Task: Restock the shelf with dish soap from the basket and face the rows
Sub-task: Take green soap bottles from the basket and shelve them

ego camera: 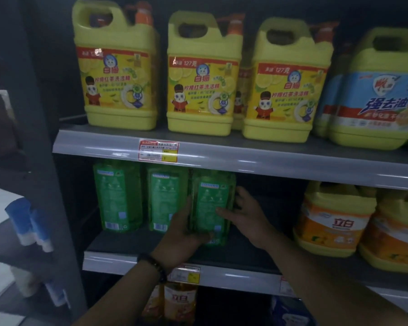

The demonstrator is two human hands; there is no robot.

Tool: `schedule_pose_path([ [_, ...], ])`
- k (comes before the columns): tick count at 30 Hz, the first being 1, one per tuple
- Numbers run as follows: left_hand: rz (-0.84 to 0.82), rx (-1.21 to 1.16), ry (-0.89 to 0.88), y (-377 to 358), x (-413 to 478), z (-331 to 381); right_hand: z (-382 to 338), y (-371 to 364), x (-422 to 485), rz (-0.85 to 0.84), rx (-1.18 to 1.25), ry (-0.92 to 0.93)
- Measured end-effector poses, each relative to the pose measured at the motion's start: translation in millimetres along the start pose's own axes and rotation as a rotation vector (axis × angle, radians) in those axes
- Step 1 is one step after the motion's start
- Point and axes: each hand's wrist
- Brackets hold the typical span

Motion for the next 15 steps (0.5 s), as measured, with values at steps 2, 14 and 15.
schedule_pose_path([
  [2,0.034,0.034,-0.02,-1.6,5.6,-13.6,3.4,1.7,7.2,-0.007,-0.05,0.003],
  [14,0.048,0.341,0.089,3.8,10.3,-29.9,-5.1,-5.0,6.2,0.027,-0.459,-0.017],
  [15,0.053,0.37,0.046,2.9,5.6,-29.2,-9.3,-5.7,3.4,0.057,-0.498,-0.025],
])
Point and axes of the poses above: each hand's wrist, its own x-axis towards the middle knuckle, its own y-axis out of the back of the hand, z = x × y, and after that the axes turned 8 degrees about -z, right-handed
